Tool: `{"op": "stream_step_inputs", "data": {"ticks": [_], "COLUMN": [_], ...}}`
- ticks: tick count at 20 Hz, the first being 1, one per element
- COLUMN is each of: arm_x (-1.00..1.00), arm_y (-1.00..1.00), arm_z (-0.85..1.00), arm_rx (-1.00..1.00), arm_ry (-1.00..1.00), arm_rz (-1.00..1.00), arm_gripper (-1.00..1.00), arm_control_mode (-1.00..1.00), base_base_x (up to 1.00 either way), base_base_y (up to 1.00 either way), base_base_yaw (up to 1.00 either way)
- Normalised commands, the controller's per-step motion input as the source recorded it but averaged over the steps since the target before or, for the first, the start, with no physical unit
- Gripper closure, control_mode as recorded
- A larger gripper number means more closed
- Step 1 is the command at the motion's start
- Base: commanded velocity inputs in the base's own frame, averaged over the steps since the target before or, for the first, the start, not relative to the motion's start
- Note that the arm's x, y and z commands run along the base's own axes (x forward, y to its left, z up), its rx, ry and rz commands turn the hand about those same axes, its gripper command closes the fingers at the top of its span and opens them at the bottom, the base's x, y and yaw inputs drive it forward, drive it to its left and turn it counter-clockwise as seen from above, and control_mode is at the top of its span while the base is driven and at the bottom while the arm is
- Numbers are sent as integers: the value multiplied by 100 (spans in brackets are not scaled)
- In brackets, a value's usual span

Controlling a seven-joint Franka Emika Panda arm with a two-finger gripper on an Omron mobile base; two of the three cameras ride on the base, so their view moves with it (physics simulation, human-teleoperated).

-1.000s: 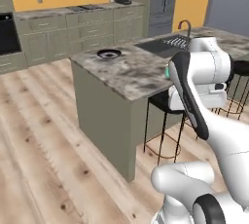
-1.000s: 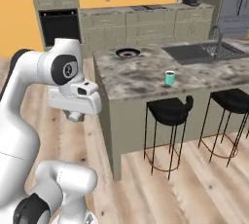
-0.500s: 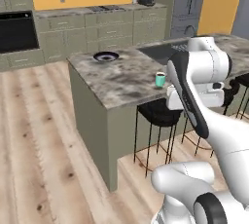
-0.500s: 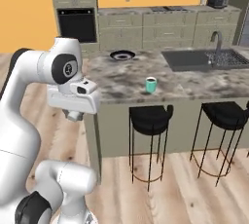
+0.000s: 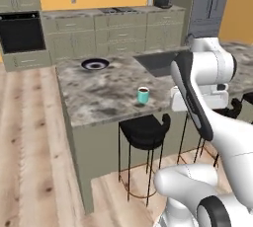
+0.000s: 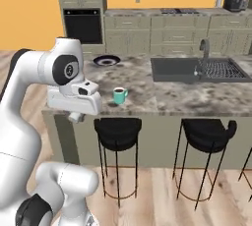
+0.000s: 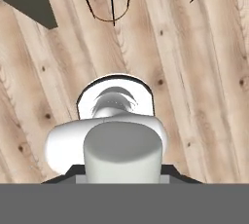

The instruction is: Pick up the marshmallow and place it in the cup of hot chocolate on the dining counter.

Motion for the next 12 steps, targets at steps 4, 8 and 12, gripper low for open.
{"op": "stream_step_inputs", "data": {"ticks": [4,8,12], "arm_x": [0,0,0], "arm_y": [0,0,0], "arm_z": [0,0,0], "arm_rx": [0,0,0], "arm_ry": [0,0,0], "arm_rz": [0,0,0], "arm_gripper": [100,100,100], "arm_control_mode": [100,100,100], "base_base_x": [92,79,42], "base_base_y": [-60,-47,-8], "base_base_yaw": [26,23,11]}}
